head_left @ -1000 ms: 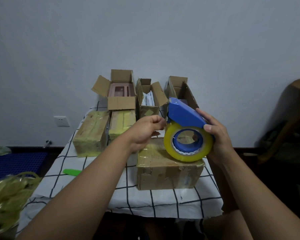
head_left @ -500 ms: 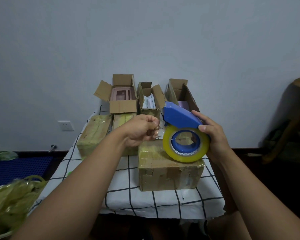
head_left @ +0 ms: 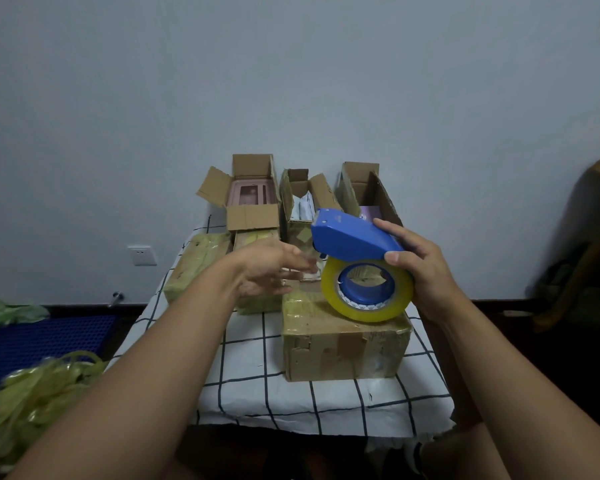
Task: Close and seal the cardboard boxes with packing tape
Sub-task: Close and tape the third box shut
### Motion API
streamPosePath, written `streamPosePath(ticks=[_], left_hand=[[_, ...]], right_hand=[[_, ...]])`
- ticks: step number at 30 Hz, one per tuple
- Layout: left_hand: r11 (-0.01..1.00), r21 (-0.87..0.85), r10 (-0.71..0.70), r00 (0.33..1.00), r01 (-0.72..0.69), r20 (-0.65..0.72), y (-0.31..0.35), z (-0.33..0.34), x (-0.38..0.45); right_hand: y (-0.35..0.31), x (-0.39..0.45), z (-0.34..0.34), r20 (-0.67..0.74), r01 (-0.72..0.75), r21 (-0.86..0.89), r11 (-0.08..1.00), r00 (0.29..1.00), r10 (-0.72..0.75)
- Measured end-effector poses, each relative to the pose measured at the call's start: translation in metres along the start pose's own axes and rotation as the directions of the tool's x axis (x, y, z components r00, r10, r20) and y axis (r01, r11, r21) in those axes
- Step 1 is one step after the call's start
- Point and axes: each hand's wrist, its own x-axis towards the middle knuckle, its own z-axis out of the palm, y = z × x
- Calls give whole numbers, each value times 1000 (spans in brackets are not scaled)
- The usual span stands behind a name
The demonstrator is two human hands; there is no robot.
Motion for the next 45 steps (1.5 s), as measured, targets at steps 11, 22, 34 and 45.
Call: streamPosePath(ticks=[11,22,34,45], left_hand=[[991,-127,22,998,-29,-56,0,-19,-16],[993,-110,10,979,-33,-204,-3,1,-23],[998,23,62,927,-57,-370,1,-12,-30],[998,-64,-11,897,-20,-443,-34,-22,-31]], right_hand=[[-13,-2,-5,107,17,-147,989,994,-1],[-49,7,-17,222,92,-413,906,975,2],[-65,8,-36,269,110,-465,879,963,22],[-77,15,-44,309,96,-631,770,941,137]])
